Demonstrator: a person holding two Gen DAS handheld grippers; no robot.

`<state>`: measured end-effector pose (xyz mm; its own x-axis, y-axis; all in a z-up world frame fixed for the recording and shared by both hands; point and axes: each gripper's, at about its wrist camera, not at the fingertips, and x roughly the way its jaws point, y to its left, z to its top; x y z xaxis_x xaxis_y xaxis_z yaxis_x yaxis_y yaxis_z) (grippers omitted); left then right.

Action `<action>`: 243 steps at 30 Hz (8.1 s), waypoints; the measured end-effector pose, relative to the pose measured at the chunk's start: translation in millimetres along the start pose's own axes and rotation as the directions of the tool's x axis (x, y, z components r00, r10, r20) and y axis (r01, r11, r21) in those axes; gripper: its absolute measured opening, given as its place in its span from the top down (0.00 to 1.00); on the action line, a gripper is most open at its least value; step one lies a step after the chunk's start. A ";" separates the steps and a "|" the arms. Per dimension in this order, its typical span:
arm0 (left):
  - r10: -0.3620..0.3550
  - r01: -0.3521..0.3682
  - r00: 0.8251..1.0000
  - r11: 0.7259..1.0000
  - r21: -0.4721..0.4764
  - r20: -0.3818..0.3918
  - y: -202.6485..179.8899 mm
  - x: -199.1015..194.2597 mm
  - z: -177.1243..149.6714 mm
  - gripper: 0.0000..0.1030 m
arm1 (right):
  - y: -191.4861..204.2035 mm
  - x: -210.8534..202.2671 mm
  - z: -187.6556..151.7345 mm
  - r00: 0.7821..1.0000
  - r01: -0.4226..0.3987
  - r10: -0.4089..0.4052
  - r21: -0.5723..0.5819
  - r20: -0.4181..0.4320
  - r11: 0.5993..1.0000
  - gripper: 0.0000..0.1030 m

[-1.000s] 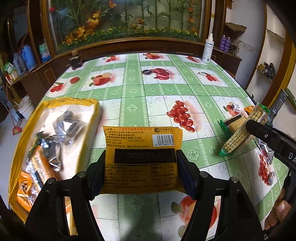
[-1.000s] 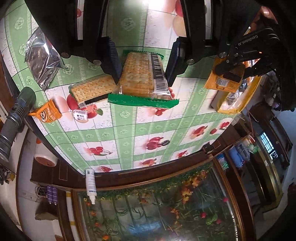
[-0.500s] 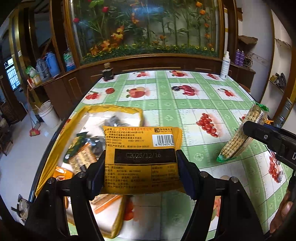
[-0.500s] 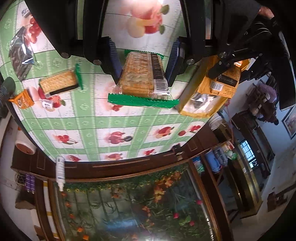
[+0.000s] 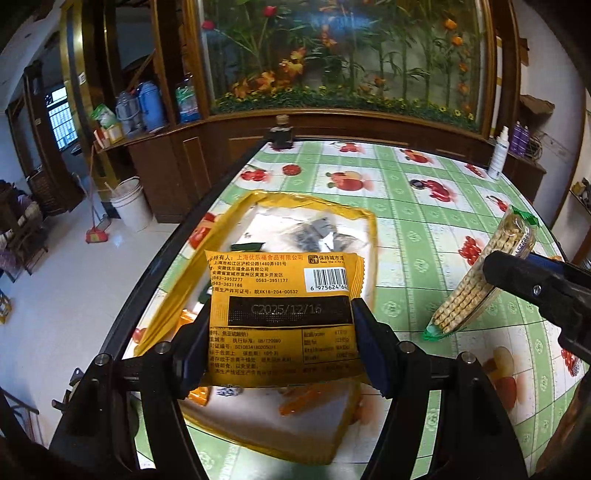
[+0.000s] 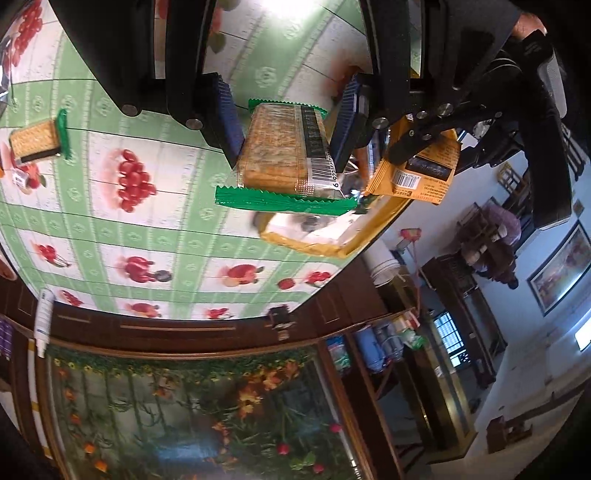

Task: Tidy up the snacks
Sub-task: 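Carry yellow bag and cracker pack over the tray and open both tools, then reach left tool toward another green-edged cracker pack while right tool reaches toward silver foil bag, then close left tool on the cracker pack while right tool closes on silver foil bag, then carry cracker pack and silver foil bag toward the tray with both tools, then lower cracker pack and silver foil bag into the tray and open both tools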

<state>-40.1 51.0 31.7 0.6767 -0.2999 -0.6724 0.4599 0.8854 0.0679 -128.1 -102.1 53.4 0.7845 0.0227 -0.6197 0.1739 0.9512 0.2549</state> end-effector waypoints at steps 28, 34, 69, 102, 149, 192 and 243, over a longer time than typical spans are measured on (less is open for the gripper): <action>-0.003 -0.015 0.990 0.991 -0.131 -0.139 62.7 53.2 -9.4 0.33 | 63.2 125.6 27.2 0.986 -0.080 0.068 -0.078 -0.151 0.994 0.54; 0.002 -0.024 0.987 0.991 -0.133 -0.163 62.7 62.8 -10.8 0.32 | 58.4 151.7 28.1 0.982 -0.072 0.061 -0.057 -0.180 0.996 0.53; 0.036 -0.037 0.998 0.999 -0.025 -0.053 -7.6 12.0 2.0 0.25 | -50.8 36.4 -9.5 0.999 0.002 0.008 0.178 -0.053 0.984 0.24; -0.322 0.355 0.935 0.864 0.357 -0.149 -256.1 -1.4 -4.7 0.26 | -255.9 -139.7 -115.1 0.940 0.308 -0.341 0.427 0.000 0.850 0.18; -0.381 0.490 0.871 0.723 0.487 -0.310 -324.2 47.9 -5.0 0.57 | -267.5 -93.6 -91.4 0.900 0.432 -0.403 0.213 -0.165 0.877 0.40; -0.052 0.050 0.998 0.998 0.048 0.026 -52.9 -2.7 17.6 0.57 | -21.8 15.6 -5.6 0.995 0.022 -0.026 -0.050 -0.094 0.999 0.41; 0.049 -0.068 0.990 0.987 -0.143 -0.130 64.1 90.0 30.9 0.57 | 38.2 175.7 49.9 0.987 -0.044 0.032 -0.075 -0.160 0.996 0.41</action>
<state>68.0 69.9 -1.7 0.6178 -0.2075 -0.7585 0.3259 0.9454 0.0068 46.1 -77.1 -8.8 0.6842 0.1018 -0.7222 0.0935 0.9698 0.2253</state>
